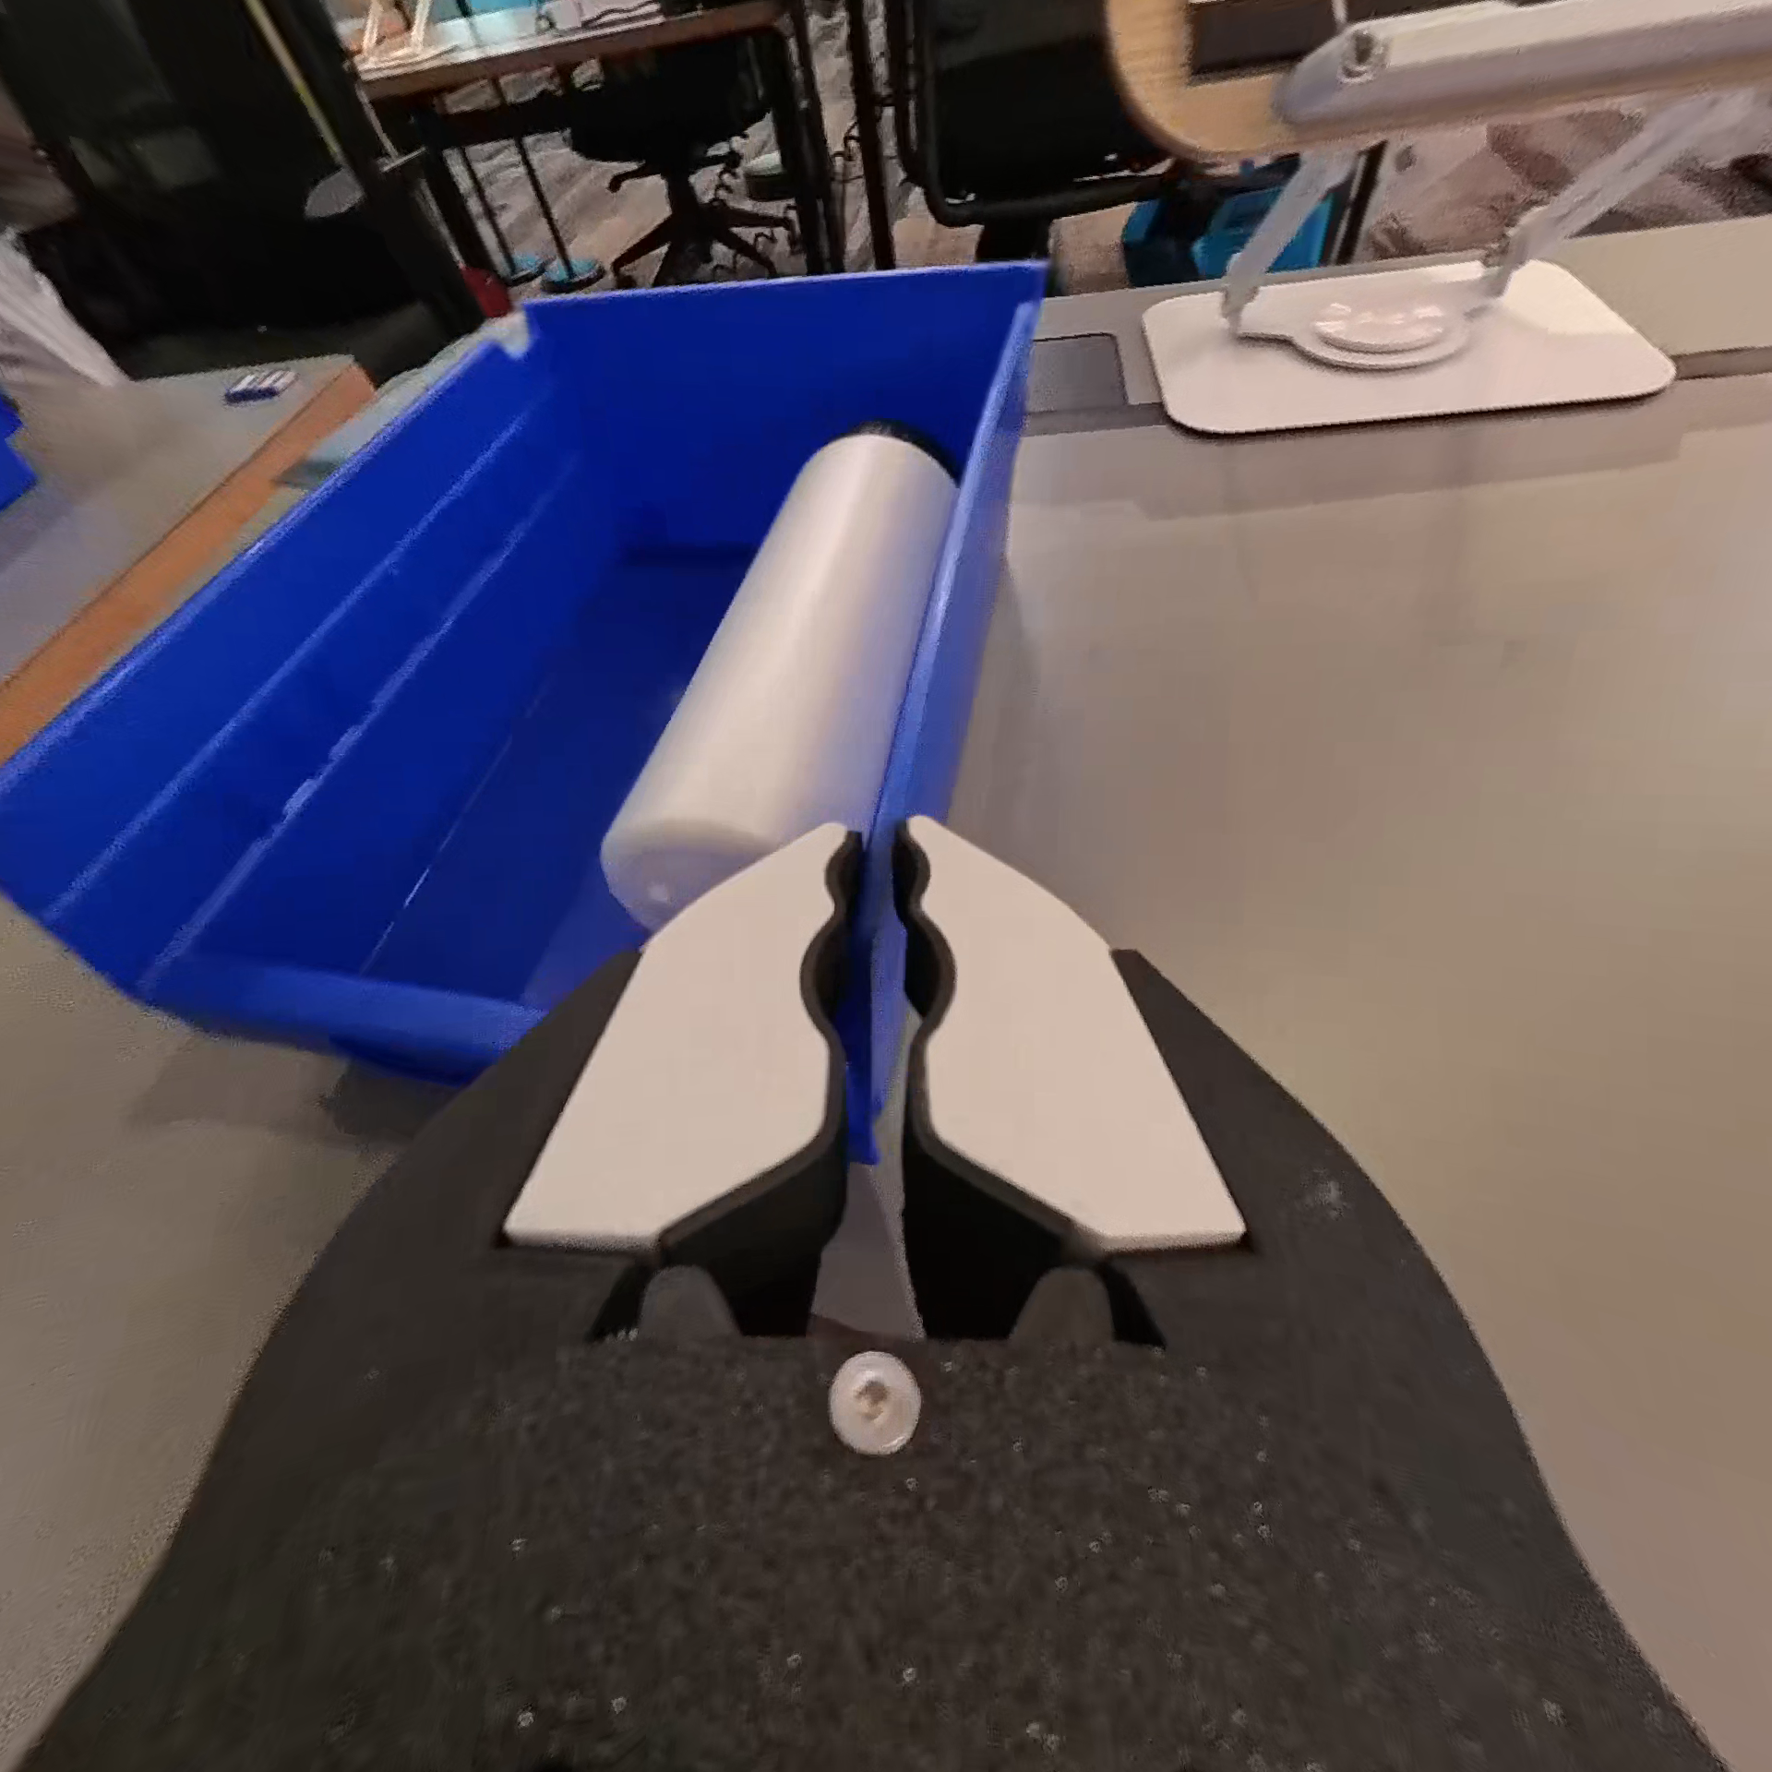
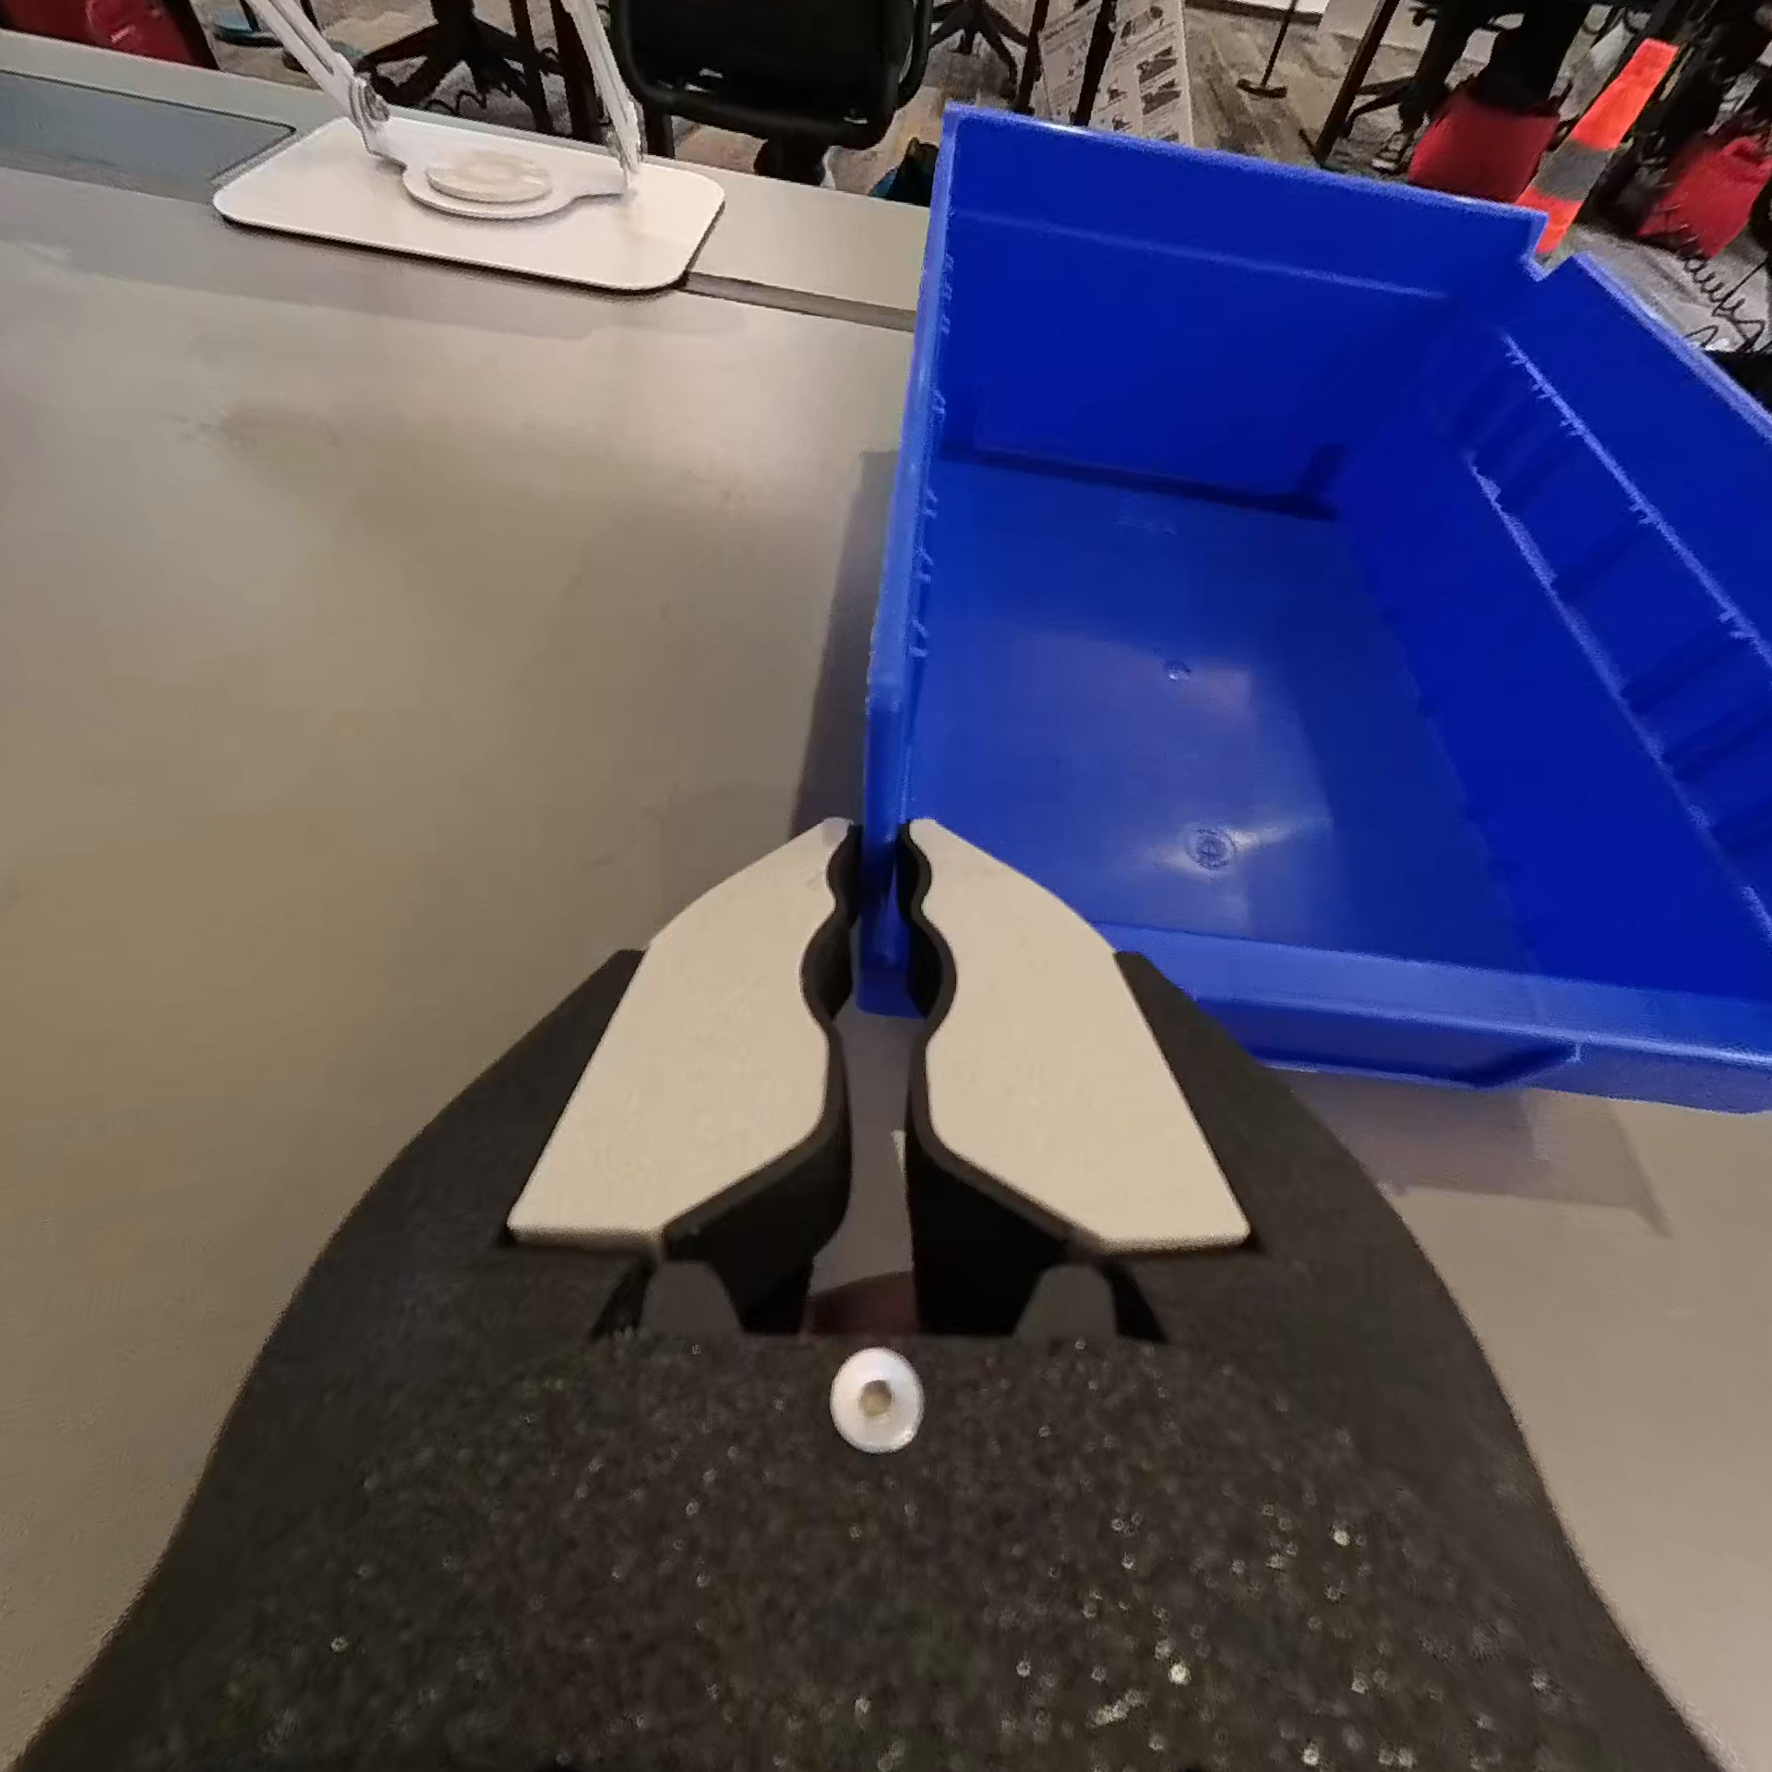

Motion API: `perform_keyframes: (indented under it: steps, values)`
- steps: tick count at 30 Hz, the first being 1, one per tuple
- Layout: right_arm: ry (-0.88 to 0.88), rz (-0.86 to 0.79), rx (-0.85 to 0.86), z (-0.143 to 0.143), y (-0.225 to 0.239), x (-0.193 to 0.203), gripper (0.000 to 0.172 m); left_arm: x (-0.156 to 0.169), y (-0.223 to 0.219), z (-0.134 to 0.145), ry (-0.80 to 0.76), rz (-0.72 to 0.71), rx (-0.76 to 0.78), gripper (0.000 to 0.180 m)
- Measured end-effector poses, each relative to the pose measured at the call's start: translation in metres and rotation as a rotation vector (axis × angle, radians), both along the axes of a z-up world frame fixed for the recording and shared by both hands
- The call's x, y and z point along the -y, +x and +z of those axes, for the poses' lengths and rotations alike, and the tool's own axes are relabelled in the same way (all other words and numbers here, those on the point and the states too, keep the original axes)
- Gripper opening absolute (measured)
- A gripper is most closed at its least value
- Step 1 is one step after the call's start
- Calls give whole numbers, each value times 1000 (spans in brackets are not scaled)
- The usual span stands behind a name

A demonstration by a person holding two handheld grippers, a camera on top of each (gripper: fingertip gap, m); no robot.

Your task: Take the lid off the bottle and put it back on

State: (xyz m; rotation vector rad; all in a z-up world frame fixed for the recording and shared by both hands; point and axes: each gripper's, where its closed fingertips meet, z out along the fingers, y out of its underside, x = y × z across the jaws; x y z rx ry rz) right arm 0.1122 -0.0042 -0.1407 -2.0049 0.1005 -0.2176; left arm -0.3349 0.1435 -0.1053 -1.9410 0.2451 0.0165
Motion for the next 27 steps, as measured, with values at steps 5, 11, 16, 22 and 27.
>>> perform_keyframes:
  steps: [5,11,16,22,27]
  values:
    - [0,8,0,0,-2,-5,6,9,-6,1,27,92,35,6]
    - [0,22,2,0,-3,-6,6,-1,11,0,43,2,-38,4]
    - [-2,50,9,0,-5,-7,7,0,-4,1,31,-85,-20,4]
    - [0,38,2,0,-8,-11,7,-8,-26,0,21,-116,9,4]
    - [4,76,-14,0,-8,-11,8,-8,-29,0,25,-92,47,4]
